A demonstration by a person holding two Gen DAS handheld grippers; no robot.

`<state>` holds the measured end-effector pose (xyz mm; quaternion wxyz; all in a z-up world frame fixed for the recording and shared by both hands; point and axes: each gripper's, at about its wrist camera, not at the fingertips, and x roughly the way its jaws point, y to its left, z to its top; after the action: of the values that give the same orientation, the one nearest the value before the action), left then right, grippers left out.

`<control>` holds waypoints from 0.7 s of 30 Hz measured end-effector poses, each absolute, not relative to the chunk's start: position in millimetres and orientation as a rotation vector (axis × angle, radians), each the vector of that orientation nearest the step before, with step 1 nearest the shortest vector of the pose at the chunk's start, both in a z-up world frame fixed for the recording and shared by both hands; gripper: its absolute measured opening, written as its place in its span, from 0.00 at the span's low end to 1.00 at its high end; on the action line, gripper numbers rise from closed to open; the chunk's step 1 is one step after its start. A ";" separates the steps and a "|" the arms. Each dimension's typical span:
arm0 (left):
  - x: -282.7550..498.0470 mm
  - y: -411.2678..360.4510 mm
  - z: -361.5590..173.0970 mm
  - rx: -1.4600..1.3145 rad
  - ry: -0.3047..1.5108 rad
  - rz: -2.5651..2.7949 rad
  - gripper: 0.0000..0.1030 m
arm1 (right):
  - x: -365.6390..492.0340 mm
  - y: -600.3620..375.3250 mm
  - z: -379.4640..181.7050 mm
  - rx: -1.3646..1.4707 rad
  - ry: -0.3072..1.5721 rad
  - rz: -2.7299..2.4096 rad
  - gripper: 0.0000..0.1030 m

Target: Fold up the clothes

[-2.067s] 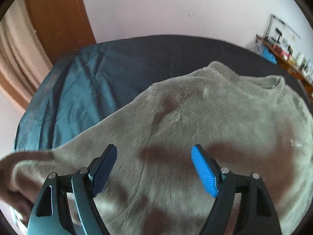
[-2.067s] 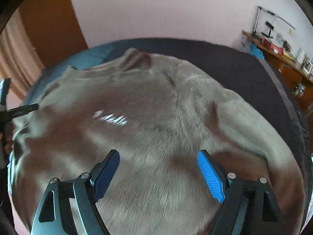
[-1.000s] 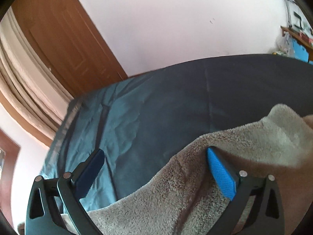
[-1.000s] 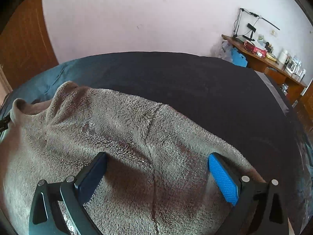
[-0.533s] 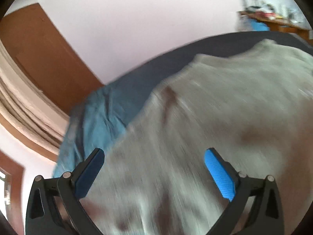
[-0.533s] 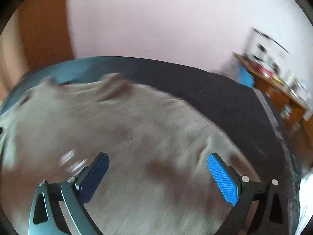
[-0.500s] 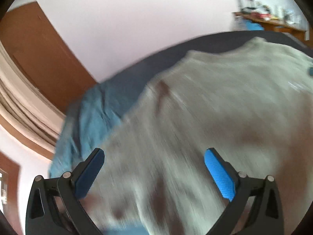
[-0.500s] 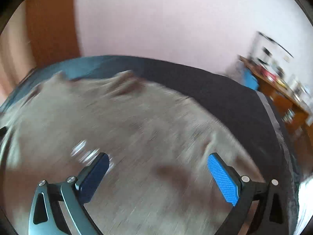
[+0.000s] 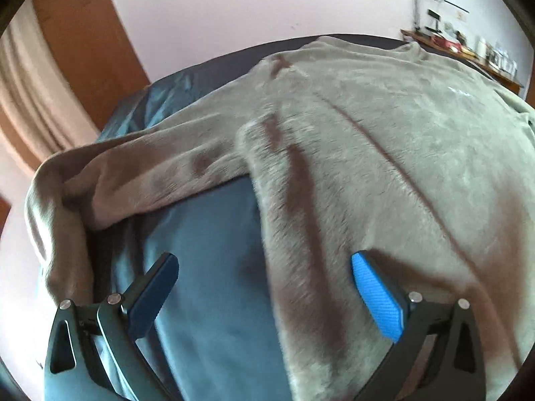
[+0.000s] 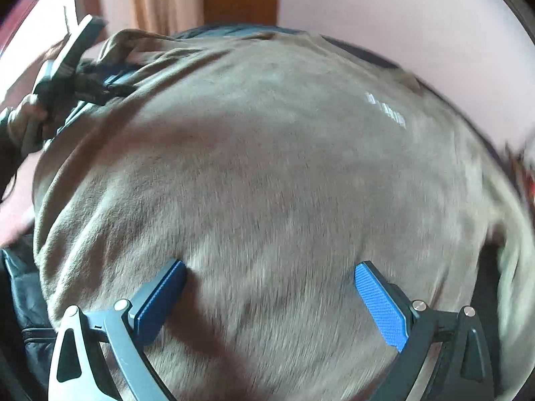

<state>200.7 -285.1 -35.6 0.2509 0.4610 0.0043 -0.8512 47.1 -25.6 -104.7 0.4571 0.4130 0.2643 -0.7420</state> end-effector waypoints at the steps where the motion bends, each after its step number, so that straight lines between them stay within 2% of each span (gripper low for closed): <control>1: 206.7 -287.2 -36.5 1.248 0.031 -2.310 1.00 | 46.6 -19.1 -105.5 1.005 0.634 -1.853 1.00; 6: 223.6 -284.6 -33.4 1.232 -0.061 -2.233 1.00 | 51.6 -6.3 -106.4 0.989 0.598 -1.943 0.99; 10: 222.7 -252.6 -18.1 1.180 -0.205 -2.245 1.00 | 69.4 -18.8 -92.6 0.908 0.695 -2.056 0.99; 14: 218.0 -208.1 10.8 1.138 -0.144 -2.492 1.00 | 103.1 -19.2 -72.1 0.844 0.539 -1.917 0.99; 21: 179.5 -182.6 -8.6 1.240 -0.042 -2.557 1.00 | 111.6 -18.0 -102.7 0.950 0.568 -1.890 0.99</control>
<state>179.5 -182.6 -8.6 0.1492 0.4314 -0.0146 -0.8896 111.6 -18.0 -102.7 0.4579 0.3856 0.2305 -0.7672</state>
